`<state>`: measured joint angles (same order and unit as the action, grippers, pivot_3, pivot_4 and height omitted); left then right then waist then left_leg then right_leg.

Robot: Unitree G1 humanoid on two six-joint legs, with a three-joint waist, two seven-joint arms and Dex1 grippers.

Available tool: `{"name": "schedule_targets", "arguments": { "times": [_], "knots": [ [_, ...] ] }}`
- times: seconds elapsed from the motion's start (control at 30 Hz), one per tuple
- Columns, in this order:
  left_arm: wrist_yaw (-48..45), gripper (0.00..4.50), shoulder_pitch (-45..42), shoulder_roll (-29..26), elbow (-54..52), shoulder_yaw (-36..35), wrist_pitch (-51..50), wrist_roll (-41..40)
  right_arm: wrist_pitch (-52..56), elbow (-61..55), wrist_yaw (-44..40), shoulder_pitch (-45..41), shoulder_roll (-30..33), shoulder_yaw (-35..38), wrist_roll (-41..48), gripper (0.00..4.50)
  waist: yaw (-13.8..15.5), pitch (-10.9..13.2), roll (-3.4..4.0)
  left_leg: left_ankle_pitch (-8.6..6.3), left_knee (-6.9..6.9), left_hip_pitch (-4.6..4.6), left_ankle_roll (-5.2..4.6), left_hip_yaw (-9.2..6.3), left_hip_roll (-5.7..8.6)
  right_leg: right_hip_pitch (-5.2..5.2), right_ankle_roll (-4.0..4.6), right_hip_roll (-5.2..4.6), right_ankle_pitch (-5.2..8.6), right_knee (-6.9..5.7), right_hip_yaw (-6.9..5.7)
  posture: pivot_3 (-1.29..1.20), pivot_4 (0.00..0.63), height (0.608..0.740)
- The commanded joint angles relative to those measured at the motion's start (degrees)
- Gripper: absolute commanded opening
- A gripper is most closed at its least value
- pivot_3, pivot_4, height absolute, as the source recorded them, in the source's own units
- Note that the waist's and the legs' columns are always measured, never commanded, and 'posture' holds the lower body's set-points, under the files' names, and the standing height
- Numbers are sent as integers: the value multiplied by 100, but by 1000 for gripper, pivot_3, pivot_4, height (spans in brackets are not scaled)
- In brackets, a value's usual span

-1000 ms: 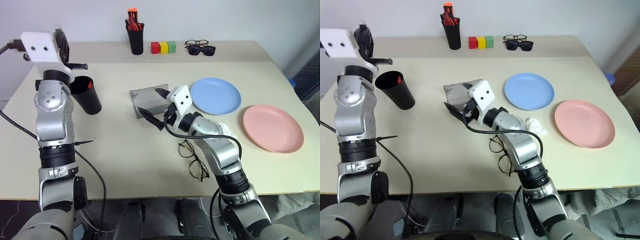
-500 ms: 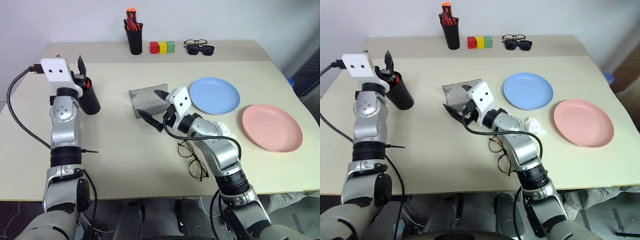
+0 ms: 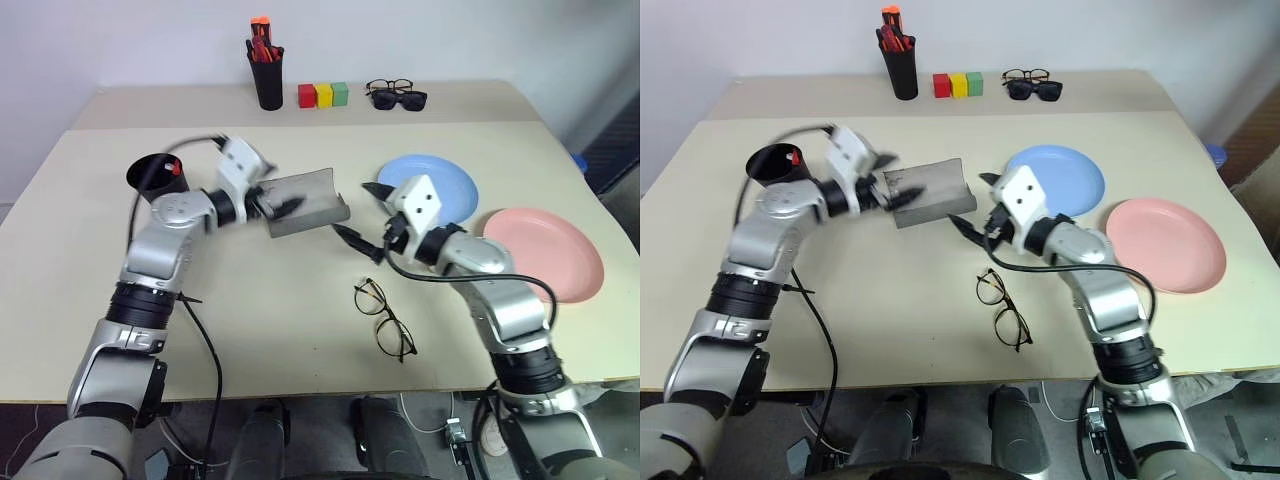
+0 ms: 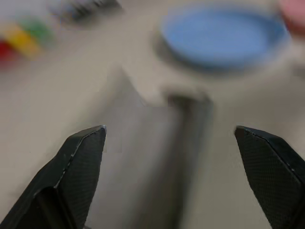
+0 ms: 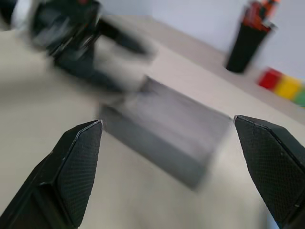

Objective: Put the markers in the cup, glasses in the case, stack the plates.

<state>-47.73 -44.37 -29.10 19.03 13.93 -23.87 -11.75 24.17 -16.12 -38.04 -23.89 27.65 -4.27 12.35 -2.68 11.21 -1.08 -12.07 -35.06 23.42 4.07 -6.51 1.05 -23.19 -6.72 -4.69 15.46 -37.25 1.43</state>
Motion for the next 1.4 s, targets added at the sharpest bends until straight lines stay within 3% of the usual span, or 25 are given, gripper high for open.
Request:
{"name": "schedule_targets", "arguments": {
  "times": [0.03,0.1,0.17,0.23,0.43,0.47,0.6,0.8,0.9,1.03,1.33,1.4],
  "knots": [
    [-277,4471,-471,74,623,230,-72,381,102,-575,-197,144,243,144,194,4500,0,1,-1,0,0,2,0,0,0,-1,0,0,0,0,-1,0,150,740],
    [-494,4471,-627,194,941,267,52,419,191,-783,-281,316,397,182,248,4500,20,1,-2,-1,-4,7,-2,-1,0,-2,0,-1,0,1,-1,0,150,740],
    [-665,3958,-805,306,1320,317,173,525,279,-1001,-304,509,520,205,267,4500,31,1,-2,-1,-5,7,-3,0,0,0,-2,-3,1,2,-1,0,150,740],
    [-777,3145,-948,380,1615,346,363,647,341,-1180,-195,706,561,194,196,4500,37,1,-2,-2,-6,8,-3,0,1,1,-3,-3,1,4,-1,0,150,740],
    [-1204,99,-949,355,1827,365,1108,952,506,-1414,-48,920,595,191,162,4500,23,1,-2,-2,-6,8,-4,0,0,-1,-2,-3,1,2,-1,0,150,740],
    [-1346,36,-873,288,1750,379,1425,999,557,-1442,-32,942,606,214,178,4500,29,1,-2,-2,-6,8,-3,0,0,0,-2,-3,1,2,-1,0,150,740],
    [-2227,36,-321,-234,1075,491,2984,1076,958,-1620,-2,1055,661,416,402,4500,19,1,-2,-2,-1,8,-3,1,-1,-3,-1,-5,1,5,1,0,150,740],
    [-3121,36,166,-751,140,431,2531,679,2222,-2128,-158,1510,989,963,1331,4500,82,2,-1,-4,-7,11,-6,1,-1,3,0,-7,2,8,1,0,150,740],
    [-3174,868,347,-775,-254,301,2135,452,2821,-2340,-158,1812,1211,1078,1657,4500,120,2,-1,-5,-11,11,-9,3,0,6,-1,-9,2,9,0,0,150,740],
    [-2665,2842,456,-682,-484,96,1969,484,3379,-2413,5,1908,1337,1106,1891,4500,149,2,-1,-7,-12,8,-12,3,-2,6,-1,-6,2,7,0,0,150,740],
    [-1943,2842,1741,-1006,-2174,-847,901,-152,4384,-2280,589,1715,1121,960,2185,4500,154,1,0,-12,-11,7,-21,3,-4,5,-1,-6,2,7,0,0,150,740],
    [-1729,2905,2071,-1031,-2615,-1098,575,-386,4522,-2243,655,1695,1093,925,2217,3936,164,1,0,-12,-11,7,-21,4,-3,5,-1,-7,2,8,1,0,150,740]
  ]
}}
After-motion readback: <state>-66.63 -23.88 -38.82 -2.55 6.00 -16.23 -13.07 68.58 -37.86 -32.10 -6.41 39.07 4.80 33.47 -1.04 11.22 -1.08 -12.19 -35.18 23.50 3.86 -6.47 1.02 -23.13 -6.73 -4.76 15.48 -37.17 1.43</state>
